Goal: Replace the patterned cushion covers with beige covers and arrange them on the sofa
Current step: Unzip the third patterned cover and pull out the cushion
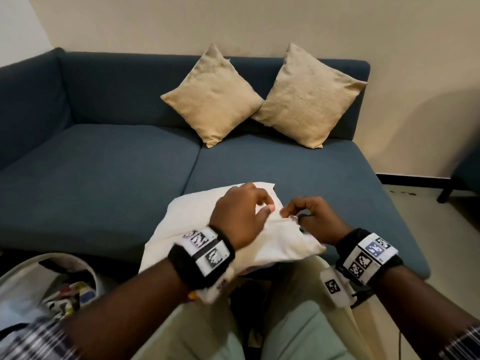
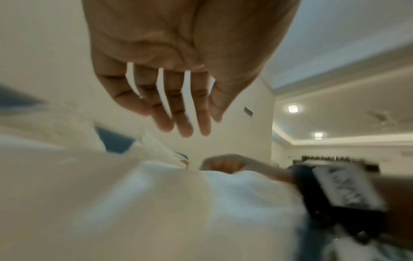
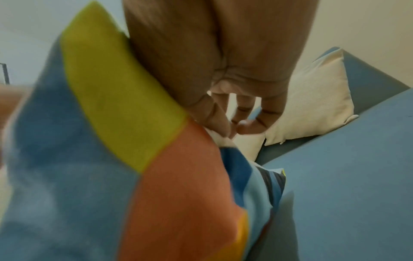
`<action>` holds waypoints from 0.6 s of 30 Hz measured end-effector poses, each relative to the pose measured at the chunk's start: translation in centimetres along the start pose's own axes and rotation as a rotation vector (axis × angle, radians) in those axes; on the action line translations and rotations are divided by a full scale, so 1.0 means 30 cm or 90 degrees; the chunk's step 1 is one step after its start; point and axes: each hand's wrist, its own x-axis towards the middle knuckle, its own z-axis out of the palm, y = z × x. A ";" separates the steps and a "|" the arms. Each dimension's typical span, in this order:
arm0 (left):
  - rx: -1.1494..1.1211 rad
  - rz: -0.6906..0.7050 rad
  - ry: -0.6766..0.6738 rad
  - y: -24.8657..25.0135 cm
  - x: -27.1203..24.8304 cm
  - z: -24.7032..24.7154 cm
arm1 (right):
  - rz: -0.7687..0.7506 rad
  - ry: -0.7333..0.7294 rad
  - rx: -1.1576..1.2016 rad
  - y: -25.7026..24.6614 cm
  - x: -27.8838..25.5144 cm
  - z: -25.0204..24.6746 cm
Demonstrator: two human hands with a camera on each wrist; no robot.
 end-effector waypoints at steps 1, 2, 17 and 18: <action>0.021 -0.029 -0.041 -0.013 0.027 0.021 | 0.025 -0.025 0.004 -0.003 -0.006 0.001; 0.024 -0.063 -0.089 -0.024 0.047 0.051 | 0.052 -0.048 0.005 -0.008 -0.010 0.003; 0.035 -0.203 -0.244 0.024 0.069 0.276 | 0.469 -0.026 0.068 -0.026 -0.114 0.048; 0.019 -0.214 -0.250 0.026 0.066 0.279 | 0.473 -0.024 0.098 -0.026 -0.120 0.045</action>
